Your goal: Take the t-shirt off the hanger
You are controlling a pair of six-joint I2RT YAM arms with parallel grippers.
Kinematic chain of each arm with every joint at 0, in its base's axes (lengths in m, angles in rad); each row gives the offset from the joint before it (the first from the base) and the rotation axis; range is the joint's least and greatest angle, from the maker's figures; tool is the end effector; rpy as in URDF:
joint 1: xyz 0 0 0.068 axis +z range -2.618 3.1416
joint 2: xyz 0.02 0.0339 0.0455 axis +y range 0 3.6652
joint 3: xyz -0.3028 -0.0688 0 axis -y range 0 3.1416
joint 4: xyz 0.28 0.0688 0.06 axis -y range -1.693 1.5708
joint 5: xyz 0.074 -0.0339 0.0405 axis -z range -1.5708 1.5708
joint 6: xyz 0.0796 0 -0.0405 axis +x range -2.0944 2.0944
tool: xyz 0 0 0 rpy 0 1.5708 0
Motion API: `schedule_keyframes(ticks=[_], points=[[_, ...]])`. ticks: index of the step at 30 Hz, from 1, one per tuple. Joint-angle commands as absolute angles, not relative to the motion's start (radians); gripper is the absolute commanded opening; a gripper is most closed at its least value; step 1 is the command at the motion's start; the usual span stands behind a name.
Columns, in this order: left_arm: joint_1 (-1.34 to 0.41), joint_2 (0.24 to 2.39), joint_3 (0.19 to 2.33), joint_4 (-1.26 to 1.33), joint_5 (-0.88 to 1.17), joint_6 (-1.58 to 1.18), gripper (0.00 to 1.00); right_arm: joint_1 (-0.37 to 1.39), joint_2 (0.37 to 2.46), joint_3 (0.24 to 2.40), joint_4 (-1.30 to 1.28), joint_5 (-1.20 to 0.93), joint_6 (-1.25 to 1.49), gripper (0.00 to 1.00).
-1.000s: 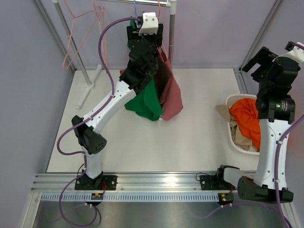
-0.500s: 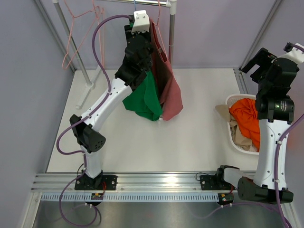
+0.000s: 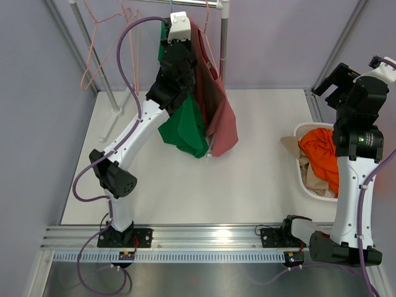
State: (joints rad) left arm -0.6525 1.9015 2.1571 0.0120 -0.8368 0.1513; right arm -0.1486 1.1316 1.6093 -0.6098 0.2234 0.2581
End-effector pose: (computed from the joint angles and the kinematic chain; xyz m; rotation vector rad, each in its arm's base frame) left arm 0.4307 -0.2547 0.5624 -0.1750 1.3829 0.1272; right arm 0.2571 -0.0563 0.5496 0.5047 1.6242 -0.1084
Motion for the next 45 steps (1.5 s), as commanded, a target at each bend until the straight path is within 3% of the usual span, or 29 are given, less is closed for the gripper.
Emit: schedule_keyframes(ticks=[1,15,37,45], points=[[-0.634,1.882,2.23,0.029,-0.816,0.153,0.0,-0.143,1.118,1.606,-0.583,0.192,0.247,1.0],[-0.63,1.778,2.273,0.112,-0.788,0.229,0.0,-0.143,1.123,1.597,-0.58,0.143,0.256,1.0],[-0.73,1.39,1.738,0.078,-0.838,0.023,0.0,-0.094,1.108,1.592,-0.568,0.017,0.236,1.0],[-0.876,1.31,1.56,0.054,-1.017,0.005,0.0,0.026,1.051,1.611,-0.615,-0.052,0.23,0.99]])
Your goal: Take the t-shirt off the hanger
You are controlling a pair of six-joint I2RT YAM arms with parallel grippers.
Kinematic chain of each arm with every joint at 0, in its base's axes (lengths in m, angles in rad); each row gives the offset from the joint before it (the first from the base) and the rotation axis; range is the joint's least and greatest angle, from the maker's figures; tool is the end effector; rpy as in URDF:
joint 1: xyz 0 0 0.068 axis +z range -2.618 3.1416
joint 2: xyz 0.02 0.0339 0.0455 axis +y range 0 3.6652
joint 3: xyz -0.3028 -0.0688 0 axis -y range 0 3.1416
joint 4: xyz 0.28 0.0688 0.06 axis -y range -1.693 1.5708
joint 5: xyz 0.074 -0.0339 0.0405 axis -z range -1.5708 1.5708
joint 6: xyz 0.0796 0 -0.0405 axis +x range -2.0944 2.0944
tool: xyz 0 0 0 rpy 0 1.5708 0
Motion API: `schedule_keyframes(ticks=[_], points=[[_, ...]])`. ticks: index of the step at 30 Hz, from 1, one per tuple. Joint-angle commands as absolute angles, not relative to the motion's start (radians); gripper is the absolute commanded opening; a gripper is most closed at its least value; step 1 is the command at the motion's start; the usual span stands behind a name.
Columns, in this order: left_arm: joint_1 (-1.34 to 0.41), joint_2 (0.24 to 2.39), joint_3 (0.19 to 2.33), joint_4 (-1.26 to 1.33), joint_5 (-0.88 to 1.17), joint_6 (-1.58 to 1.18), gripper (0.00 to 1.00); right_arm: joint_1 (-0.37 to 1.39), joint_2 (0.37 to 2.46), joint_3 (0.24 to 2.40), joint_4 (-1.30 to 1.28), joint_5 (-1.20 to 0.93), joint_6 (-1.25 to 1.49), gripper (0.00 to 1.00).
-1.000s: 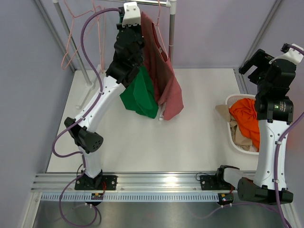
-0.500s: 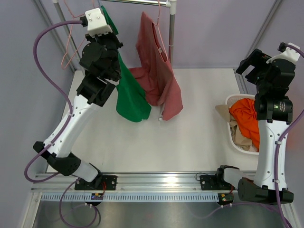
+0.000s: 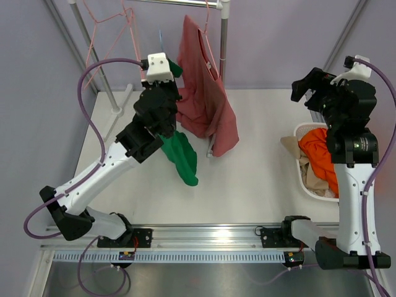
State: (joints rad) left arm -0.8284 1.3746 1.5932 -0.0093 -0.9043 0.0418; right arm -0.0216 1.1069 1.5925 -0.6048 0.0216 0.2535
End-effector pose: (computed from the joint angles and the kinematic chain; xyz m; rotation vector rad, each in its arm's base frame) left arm 0.2772 -0.2096 0.5554 -0.1513 1.4341 -0.0304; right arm 0.2565 -0.0073 0.5498 0.2481 1.6741 0.1556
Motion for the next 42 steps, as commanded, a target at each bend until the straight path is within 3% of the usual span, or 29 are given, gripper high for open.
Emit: schedule_keyframes(ticks=[1,7,13,21,28,35,42], points=[[-0.891,1.304,1.537,0.052,-1.038,-0.026,0.0,0.055,1.017,1.591,-0.618,-0.076,0.229,0.99],[-0.933,1.247,1.361,0.002,-1.132,-0.196,0.0,0.144,0.925,1.47,-0.62,-0.228,0.288,0.96],[-0.931,1.394,1.468,-0.144,-1.356,-0.304,0.0,0.287,0.914,1.298,-0.543,-0.36,0.268,0.99],[-0.891,1.554,1.629,-0.184,-1.348,-0.295,0.0,0.464,0.893,1.018,-0.27,-0.526,0.281,0.97],[-0.876,1.672,1.764,-0.187,-1.376,-0.241,0.0,0.619,0.842,0.77,0.079,-0.489,0.288,0.98],[-0.899,1.638,1.743,-0.199,-1.374,-0.233,0.0,0.701,0.841,0.55,0.432,-0.304,0.301,1.0],[-0.914,1.6,1.7,-0.198,-1.391,-0.229,0.0,0.749,0.983,0.558,0.65,-0.192,0.264,0.99]])
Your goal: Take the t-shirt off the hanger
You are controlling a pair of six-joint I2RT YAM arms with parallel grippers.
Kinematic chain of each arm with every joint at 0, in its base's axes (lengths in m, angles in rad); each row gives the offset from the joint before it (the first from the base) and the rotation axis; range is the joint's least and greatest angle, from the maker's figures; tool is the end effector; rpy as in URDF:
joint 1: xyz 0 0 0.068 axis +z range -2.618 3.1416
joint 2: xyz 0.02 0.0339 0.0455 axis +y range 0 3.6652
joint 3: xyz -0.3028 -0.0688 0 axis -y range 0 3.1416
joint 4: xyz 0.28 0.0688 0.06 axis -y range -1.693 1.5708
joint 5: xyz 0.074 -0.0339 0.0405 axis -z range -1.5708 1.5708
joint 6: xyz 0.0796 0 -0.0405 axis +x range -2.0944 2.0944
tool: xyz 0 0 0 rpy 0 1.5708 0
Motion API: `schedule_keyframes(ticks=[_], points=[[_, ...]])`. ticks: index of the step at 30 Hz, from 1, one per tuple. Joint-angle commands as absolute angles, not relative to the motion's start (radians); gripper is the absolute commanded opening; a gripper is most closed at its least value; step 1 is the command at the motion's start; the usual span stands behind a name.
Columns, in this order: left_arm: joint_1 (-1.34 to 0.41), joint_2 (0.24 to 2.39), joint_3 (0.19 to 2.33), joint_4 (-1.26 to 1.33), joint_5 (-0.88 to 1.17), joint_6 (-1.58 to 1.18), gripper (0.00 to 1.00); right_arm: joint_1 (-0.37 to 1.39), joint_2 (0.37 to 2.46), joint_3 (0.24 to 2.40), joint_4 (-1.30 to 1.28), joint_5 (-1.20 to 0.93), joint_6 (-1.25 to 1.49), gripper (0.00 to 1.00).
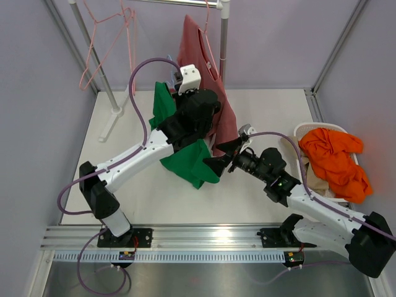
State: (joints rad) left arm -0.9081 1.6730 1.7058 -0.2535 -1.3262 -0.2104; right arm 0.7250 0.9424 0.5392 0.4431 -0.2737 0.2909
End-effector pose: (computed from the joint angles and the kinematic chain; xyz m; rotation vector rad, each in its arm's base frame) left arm 0.3192 -0.2834 0.4635 -0.3405 1.5980 0.3289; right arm 0.1905 0.1975 0.3098 -0.5705 1.5184 1.0059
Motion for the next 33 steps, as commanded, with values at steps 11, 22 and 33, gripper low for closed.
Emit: schedule_keyframes(ticks=[11,22,33], points=[[-0.914,1.606,1.684,-0.198,-1.394,-0.218,0.0,0.798,1.118,0.709,0.571,-0.184,0.255,0.2],[-0.885,1.663,1.716,-0.196,-1.388,-0.236,0.0,0.865,0.835,0.635,0.246,-0.132,0.275,0.0],[-0.799,1.743,1.839,-0.195,-1.37,-0.201,0.0,0.925,0.7,0.542,0.094,-0.1,0.354,0.0]])
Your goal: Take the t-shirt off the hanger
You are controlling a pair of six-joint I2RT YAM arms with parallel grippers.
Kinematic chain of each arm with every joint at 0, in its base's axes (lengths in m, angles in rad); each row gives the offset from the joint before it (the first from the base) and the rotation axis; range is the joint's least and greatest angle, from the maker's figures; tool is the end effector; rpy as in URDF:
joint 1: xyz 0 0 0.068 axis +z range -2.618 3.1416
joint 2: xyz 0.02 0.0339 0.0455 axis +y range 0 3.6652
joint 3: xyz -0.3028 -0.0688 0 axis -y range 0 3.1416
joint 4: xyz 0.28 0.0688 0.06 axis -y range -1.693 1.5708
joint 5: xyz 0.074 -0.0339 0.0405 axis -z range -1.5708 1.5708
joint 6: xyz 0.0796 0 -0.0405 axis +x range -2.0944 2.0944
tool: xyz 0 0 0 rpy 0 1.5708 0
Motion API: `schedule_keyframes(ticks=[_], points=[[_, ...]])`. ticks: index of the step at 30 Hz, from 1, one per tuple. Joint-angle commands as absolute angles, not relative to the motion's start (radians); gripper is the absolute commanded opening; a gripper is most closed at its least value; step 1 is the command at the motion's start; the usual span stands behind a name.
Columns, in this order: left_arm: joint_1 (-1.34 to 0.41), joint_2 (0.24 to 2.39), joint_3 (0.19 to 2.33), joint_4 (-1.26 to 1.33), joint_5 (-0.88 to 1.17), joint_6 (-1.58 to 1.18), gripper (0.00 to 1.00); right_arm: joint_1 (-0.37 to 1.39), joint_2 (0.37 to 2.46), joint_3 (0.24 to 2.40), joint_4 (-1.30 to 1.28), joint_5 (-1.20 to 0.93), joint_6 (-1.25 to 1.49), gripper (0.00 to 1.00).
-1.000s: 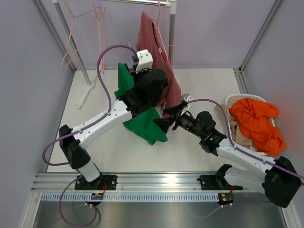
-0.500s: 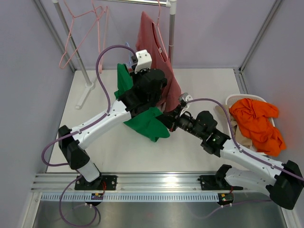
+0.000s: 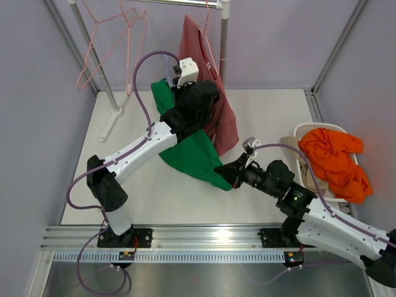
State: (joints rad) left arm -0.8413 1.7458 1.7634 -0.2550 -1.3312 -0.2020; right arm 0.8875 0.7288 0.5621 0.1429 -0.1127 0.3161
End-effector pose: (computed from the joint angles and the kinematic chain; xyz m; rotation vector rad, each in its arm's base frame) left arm 0.3522 -0.2779 0.4547 -0.3803 1.5971 0.4031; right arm 0.1403 0.1865 0.3242 -0.5654 1.5946 1.0124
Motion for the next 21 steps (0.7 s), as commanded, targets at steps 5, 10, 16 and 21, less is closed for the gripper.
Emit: schedule_keyframes(ticks=[5,10,16,21], points=[[-0.761,1.738,1.858,-0.195,-1.348,-0.193,0.0,0.948,0.663,0.489,0.092,-0.08,0.382,0.0],[-0.741,1.752,1.905,-0.195,-1.35,-0.149,0.0,0.963,0.716,0.466,0.149,-0.103,0.402,0.0],[-0.775,1.629,1.793,-0.209,-1.258,-0.195,0.0,0.965,0.853,0.52,0.195,-0.008,0.374,0.0],[-0.808,1.45,1.669,-0.475,-0.918,-0.435,0.0,0.965,0.995,0.667,0.228,0.058,0.292,0.0]])
